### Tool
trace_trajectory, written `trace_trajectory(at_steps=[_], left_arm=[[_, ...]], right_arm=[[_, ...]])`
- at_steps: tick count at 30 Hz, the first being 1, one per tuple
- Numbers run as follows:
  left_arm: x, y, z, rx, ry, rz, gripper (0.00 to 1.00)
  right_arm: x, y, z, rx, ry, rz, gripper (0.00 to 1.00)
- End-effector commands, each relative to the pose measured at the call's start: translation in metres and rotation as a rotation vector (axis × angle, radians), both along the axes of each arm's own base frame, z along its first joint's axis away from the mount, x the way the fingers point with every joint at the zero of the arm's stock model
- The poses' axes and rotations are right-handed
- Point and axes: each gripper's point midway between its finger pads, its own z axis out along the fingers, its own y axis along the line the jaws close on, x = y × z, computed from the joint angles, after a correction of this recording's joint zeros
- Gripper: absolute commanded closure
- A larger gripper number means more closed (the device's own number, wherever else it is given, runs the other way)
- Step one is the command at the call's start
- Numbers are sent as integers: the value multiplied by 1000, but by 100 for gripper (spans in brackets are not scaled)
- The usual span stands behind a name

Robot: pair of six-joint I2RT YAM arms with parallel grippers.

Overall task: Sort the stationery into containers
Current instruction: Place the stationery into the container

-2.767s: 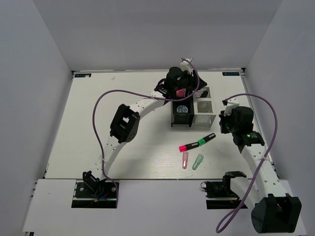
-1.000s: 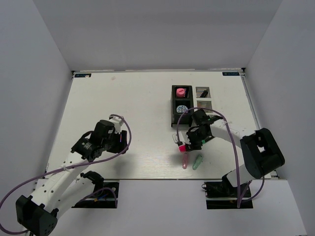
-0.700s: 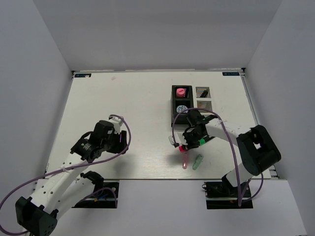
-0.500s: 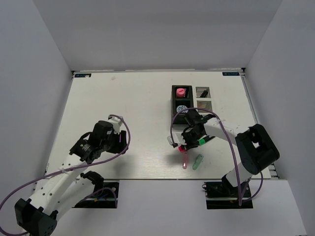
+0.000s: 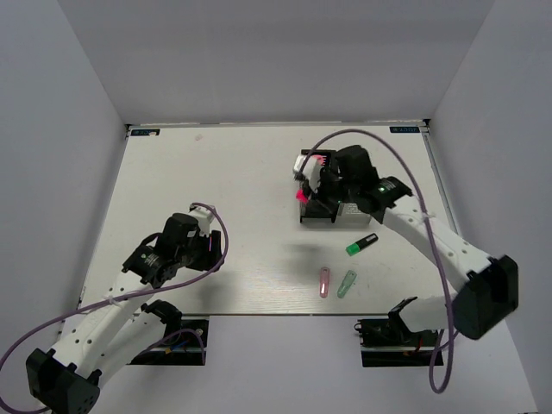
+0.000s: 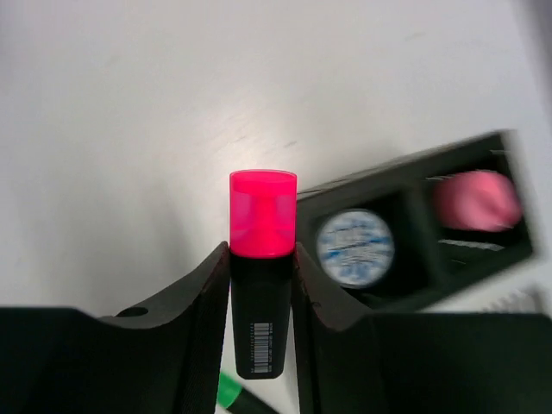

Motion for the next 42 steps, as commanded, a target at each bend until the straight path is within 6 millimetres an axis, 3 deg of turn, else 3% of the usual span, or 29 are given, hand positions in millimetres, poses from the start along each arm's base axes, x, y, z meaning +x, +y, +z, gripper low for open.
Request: trace_trajectory(at_steps=[1,3,5,9,10,11,15,19,24,28,33,35,42], left_arm=[[5,1,2,2,-27,9,33],[6,1,2,0,-30,9,33],[6,1,1,1,-27,7,33],[6,0,-2,7,-16,0,33],[6,-1,-1,1,-17,-2,33],[6,-2,-2,3,-13,-8,33],[6,-1,-4,6,-7,-5,33],[5,-1,-6,10,1,-8,33],[5,-2,-8,14,13,-14,33],[6,-2,-9,15,18,-14,33],[5,-2,-13,27,32,-18,33],[5,-1,-13,30,34,-13,33],[5,0,-15,39,41,-11,33]], right_arm=[[52,-17,75,188,-155,-432,100],[77,-35,102,242,-272,-585,100],[105,-65,116,264,-428,-787,100],[137,-117,125,328,-601,-1055,100],[139,-119,112,342,-587,-1078,100],[143,-119,116,390,-594,-1087,100],[165,-125,91,515,-491,-1164,100],[184,-129,89,622,-468,-1166,100],[198,-139,75,675,-402,-1191,100],[210,-147,49,704,-322,-1211,100],[224,-142,41,782,-277,-1140,100],[232,-140,46,810,-307,-1114,100],[245,-153,31,800,-302,-1146,100]])
